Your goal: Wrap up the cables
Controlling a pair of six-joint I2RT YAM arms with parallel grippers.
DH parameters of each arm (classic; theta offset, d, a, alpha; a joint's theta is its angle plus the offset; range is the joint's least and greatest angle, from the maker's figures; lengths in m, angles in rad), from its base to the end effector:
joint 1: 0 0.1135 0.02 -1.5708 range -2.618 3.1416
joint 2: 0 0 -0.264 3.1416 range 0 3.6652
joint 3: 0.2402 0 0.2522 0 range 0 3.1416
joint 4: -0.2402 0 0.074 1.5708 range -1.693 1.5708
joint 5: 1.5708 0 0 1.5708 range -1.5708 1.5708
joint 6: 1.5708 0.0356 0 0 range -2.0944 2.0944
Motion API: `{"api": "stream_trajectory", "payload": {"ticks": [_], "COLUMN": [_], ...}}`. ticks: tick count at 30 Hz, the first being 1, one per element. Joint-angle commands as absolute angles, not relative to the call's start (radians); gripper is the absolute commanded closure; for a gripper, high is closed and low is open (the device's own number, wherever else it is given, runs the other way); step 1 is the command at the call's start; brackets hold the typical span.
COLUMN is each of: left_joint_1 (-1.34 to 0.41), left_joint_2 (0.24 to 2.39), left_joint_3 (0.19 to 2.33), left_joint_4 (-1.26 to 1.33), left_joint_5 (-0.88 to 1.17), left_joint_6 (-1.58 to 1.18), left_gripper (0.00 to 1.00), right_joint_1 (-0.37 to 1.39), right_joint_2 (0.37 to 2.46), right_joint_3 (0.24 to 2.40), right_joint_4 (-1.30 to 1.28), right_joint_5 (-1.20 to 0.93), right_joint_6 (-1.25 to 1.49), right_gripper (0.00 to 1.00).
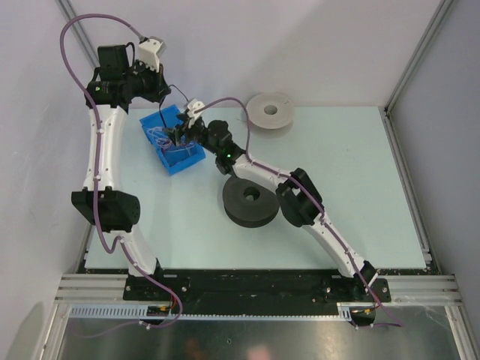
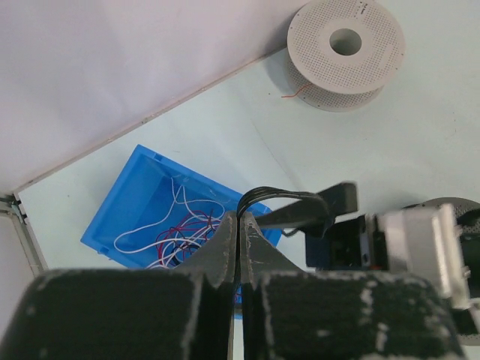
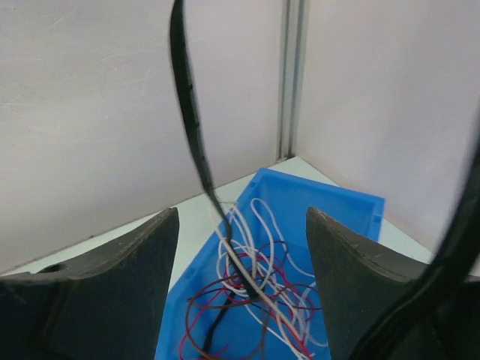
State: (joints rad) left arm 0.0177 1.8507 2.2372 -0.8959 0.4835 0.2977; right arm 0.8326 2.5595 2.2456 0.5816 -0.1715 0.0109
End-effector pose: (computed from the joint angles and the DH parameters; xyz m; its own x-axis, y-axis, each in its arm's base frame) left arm 0.3896 -0.0097 0.4637 -0.3517 0.2535 -0.9011 0.5160 0.8557 0.0394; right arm 0.3974 0.4458 0.2689 0.1688 0.2015 -0.9648 -0.8415 0.5392 -0.0346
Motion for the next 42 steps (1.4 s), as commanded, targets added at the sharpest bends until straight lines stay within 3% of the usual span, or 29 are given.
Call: {"api": "stream_trajectory", "payload": {"ticks": [1, 8, 14, 24, 28, 42], "left_joint_1": [0.028, 0.035, 0.037, 0.037, 0.038, 0.038], "left_joint_2": [1.805, 1.796, 1.774, 1.732, 1.716, 1.619], "left_joint_3": [2.241, 2.238, 2.243, 2.341, 2.395, 2.496], "left_joint_4": [-0.877, -0.877, -0.877, -0.877, -0.874, -0.738], "left_joint_5": [0.521, 0.526, 0.547, 0.611, 0.635, 0.696], "left_joint_6": [0.240, 0.227, 0.209, 0.142, 0.112, -0.005], "left_gripper": [1.00, 1.00, 1.00, 1.00, 1.00, 1.00], "right_joint_1": [0.853, 0.862, 0.860, 0.855, 0.854, 0.856], "right_joint_2": [2.612, 2.672, 2.746, 2.796, 2.812, 2.858], "right_joint_3": [2.330, 2.365, 2.447, 2.464, 2.472, 2.486], "right_joint_4": [0.681, 0.688, 0.650, 0.619, 0.608, 0.597], "right_joint_5": [-0.135, -0.116, -0.056, -0.058, -0.063, -0.072], "right_joint_6": [0.019, -0.023, -0.066, -0.115, -0.129, -0.176], "right_gripper": [0.28, 0.31, 0.48, 0.62, 0.72, 0.71]}}
